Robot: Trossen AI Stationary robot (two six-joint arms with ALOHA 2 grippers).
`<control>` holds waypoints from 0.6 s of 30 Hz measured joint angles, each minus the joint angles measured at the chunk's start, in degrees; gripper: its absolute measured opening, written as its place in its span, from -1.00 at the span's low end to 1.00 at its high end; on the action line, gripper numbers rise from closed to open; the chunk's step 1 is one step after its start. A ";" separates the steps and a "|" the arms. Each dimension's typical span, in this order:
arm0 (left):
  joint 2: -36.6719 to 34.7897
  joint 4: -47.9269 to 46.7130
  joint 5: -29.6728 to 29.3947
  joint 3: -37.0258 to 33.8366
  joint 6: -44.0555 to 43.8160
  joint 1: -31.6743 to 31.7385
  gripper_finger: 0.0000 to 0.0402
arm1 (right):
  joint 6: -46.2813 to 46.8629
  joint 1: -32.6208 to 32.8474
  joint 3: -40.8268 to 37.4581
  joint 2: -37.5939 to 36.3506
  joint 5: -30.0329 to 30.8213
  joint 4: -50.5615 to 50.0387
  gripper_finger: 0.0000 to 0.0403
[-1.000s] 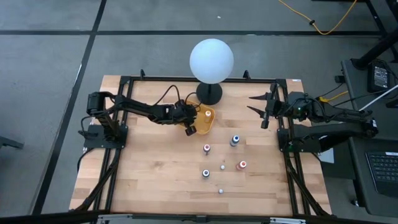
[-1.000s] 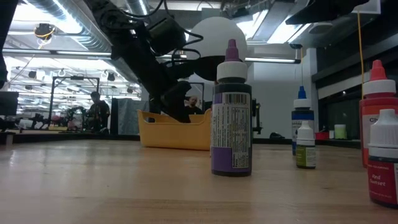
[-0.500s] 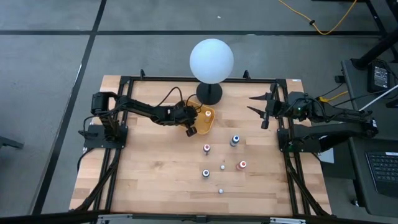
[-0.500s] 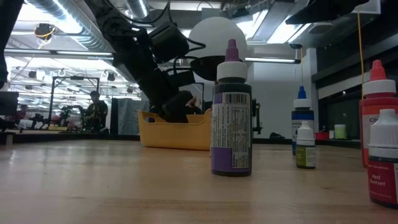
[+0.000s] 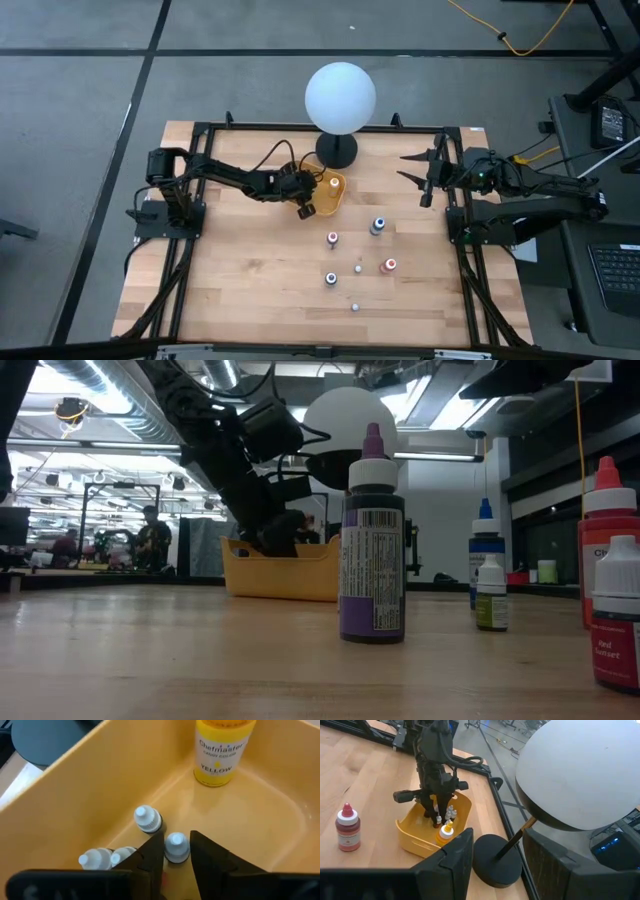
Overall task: Pick & Place food coloring
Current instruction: Put the right small red food coloring bottle into the yellow bin, then put the small red food coloring bottle into the yellow bin
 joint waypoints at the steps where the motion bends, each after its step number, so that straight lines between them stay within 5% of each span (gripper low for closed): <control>1: -0.06 -0.28 0.00 0.00 0.07 0.00 -0.54 | 0.01 0.00 0.00 0.00 0.00 0.00 -0.15; 18: -12.61 -5.97 -3.35 -0.03 1.43 -1.41 -0.42 | -0.19 0.47 0.00 -0.66 -2.07 -1.33 -0.15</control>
